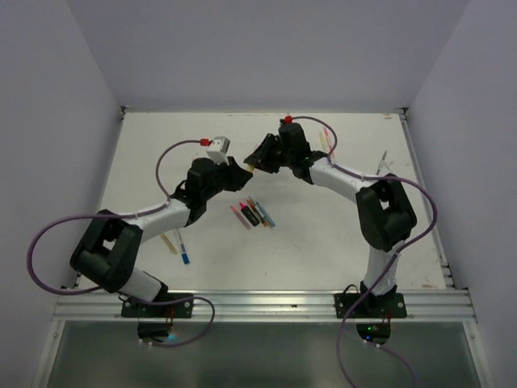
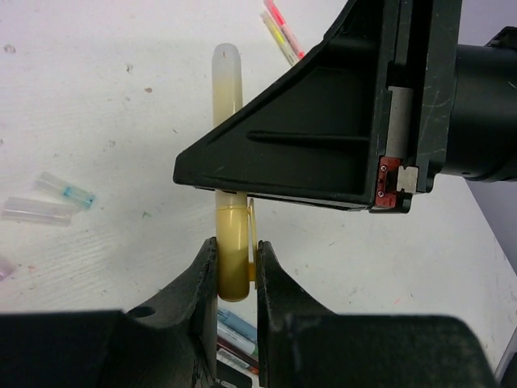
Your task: Open the pen caps
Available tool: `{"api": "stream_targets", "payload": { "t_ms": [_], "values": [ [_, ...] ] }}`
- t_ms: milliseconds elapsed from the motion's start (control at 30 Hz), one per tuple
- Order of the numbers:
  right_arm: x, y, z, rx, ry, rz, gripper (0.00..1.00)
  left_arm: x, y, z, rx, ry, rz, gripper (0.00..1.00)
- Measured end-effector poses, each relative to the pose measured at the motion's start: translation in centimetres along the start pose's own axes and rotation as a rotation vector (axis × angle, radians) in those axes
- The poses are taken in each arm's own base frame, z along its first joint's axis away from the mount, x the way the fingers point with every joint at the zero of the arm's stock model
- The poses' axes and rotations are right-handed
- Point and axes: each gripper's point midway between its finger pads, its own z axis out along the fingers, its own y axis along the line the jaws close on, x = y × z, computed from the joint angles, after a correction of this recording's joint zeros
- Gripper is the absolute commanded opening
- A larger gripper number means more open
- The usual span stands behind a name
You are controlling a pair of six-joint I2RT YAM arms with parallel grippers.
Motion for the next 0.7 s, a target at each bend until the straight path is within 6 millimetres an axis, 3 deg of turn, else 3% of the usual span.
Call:
{"api": "stream_targets", "payload": {
  "t_ms": [33, 100, 233, 333, 400, 533, 700],
  "values": [
    [0.0, 0.0, 0.0, -0.008, 0.004, 0.012, 0.00, 0.0, 0.0, -0.1, 0.001, -0.005, 0.002, 0.00],
    [-2.7, -1.3, 0.4, 0.011, -0.095, 0.016, 0.00, 0.8, -0.3, -0.9, 0.023, 0.021, 0.002, 0.00],
    [-11.4, -8.5, -0.5, 0.140, -0.324, 0.078, 0.00, 1.1, -1.4, -2.2, 0.072, 0.028, 0.007, 0.00],
    [-14.1, -11.7, -1.6, 0.204, -0.392, 0.097, 0.00, 0.6, -1.6, -2.4, 0.076, 0.014, 0.017, 0.00],
    [-13.7, -11.8, -1.6, 0.216, -0.369, 0.070, 0.00, 0.6, -1.2, -2.4, 0.052, 0.014, 0.022, 0.00],
    [-10.8, -10.0, -1.1, 0.238, -0.244, -0.059, 0.00, -0.1, 0.5, -1.8, -0.046, 0.025, -0.009, 0.00],
    [-4.0, -8.8, -2.5, 0.299, -0.070, -0.256, 0.00, -3.3, 3.2, 1.9, -0.155, 0.025, -0.079, 0.00]
  ]
}}
